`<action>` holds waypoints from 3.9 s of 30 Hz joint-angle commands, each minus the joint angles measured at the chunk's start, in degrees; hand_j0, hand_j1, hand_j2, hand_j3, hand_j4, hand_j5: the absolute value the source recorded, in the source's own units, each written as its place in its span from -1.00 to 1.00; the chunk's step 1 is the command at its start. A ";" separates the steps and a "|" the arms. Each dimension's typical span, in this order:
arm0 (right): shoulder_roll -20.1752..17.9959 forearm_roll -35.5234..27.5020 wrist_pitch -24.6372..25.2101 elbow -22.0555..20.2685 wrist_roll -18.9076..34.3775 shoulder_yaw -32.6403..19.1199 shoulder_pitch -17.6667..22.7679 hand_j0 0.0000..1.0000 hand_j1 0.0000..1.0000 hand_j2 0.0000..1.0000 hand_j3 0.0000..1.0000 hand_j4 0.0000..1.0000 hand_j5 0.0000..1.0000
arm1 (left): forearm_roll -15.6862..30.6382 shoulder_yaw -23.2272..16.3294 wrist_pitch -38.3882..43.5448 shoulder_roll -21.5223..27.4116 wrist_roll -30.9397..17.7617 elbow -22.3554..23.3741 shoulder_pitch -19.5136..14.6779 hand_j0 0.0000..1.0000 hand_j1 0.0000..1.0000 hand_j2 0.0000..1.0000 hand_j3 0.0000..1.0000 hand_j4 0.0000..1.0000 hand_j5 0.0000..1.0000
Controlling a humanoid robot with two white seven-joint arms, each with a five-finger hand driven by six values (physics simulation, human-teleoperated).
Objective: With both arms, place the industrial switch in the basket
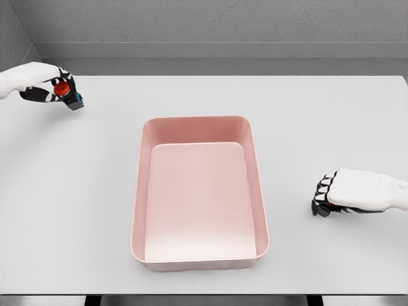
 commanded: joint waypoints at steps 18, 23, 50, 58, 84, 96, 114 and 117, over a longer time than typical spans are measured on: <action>-2.53 -0.43 0.08 -0.01 -0.03 -3.29 -1.85 -0.02 -0.02 -0.02 -0.02 -0.02 -0.02 | 4.25 0.21 0.13 -2.47 0.12 -10.74 -0.88 -0.08 -0.08 -0.08 -0.08 -0.08 -0.08; -2.53 -0.70 0.08 -0.01 -0.03 -3.29 -3.25 -0.02 -0.02 -0.02 -0.02 -0.02 -0.02 | 4.43 0.04 0.13 -3.61 0.12 -12.41 -1.49 -0.08 -0.08 -0.08 -0.08 -0.08 -0.08; -1.38 -1.23 0.08 -0.10 -0.38 -4.87 -7.47 -0.07 -0.07 -0.07 -0.07 -0.07 -0.07 | 5.13 -0.05 0.13 -4.05 0.12 -32.71 2.02 -0.08 -0.08 -0.08 -0.08 -0.08 -0.08; 0.37 -1.23 0.08 -0.10 -0.38 -4.87 -8.79 -0.07 -0.07 -0.07 -0.07 -0.07 -0.07 | 5.04 0.04 0.13 -2.12 0.12 -39.13 5.19 -0.07 -0.07 -0.07 -0.07 -0.07 -0.07; 9.69 -1.58 0.08 -0.10 -0.38 -4.61 -14.15 -0.07 -0.07 -0.07 -0.07 -0.07 -0.07 | 4.95 -0.84 0.13 1.13 0.21 -51.34 9.67 1.00 1.00 1.00 1.00 1.00 1.00; 12.77 -1.49 0.08 -0.10 -0.29 -4.52 -15.47 -0.07 -0.07 -0.07 -0.07 -0.07 -0.07 | 12.16 1.35 0.13 10.01 0.38 -49.59 10.02 1.00 1.00 1.00 1.00 1.00 1.00; 21.11 -1.40 0.08 -0.10 -0.03 -2.59 -16.61 -0.07 -0.07 -0.07 -0.07 -0.07 -0.07 | 16.55 3.47 0.13 20.03 0.29 -41.94 14.06 1.00 1.00 1.00 1.00 1.00 1.00; 23.14 -1.40 0.08 -0.10 -0.03 -1.71 -16.61 -0.07 -0.07 -0.07 -0.07 -0.07 -0.07 | 16.55 3.47 0.13 20.38 0.38 -41.94 14.41 1.00 1.00 1.00 1.00 1.00 1.00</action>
